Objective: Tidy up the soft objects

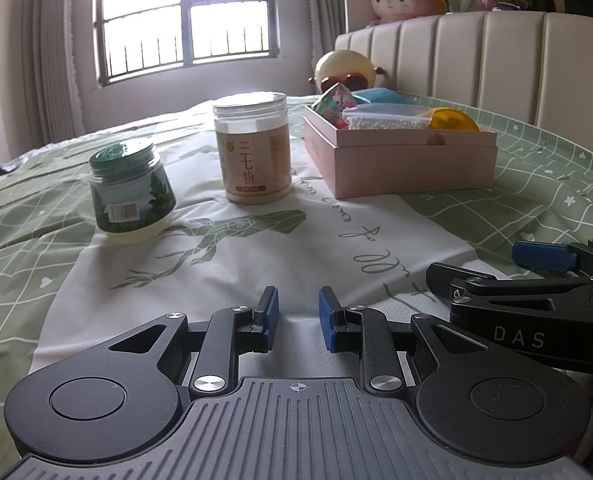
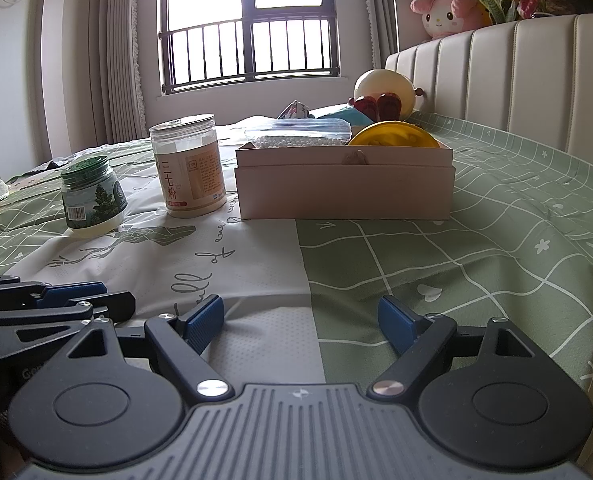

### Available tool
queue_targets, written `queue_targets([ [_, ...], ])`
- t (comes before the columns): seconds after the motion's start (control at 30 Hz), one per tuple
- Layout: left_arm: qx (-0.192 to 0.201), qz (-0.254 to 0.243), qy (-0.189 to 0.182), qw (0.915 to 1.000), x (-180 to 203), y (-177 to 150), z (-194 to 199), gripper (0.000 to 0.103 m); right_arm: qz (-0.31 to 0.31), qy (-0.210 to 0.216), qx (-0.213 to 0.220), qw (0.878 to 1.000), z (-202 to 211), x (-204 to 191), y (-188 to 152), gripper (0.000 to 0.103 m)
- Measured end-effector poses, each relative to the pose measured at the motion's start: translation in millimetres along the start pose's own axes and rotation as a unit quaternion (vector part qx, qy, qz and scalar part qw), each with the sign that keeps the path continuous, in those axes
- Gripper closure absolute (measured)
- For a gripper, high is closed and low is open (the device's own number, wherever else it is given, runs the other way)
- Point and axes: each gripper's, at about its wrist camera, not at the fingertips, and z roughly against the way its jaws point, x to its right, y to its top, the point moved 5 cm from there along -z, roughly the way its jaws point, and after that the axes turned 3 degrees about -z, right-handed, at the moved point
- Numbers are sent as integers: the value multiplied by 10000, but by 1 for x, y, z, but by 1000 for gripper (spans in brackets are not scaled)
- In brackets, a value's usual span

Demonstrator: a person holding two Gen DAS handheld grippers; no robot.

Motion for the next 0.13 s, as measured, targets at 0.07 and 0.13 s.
queue_targets([
  [0.07,2,-1,-1,10000,0,0,0,78,0,0,0,10000,0,0,0,19],
  [0.13,5,-16,-4,10000,0,0,0,78,-5,3,-12,10000,0,0,0,19],
])
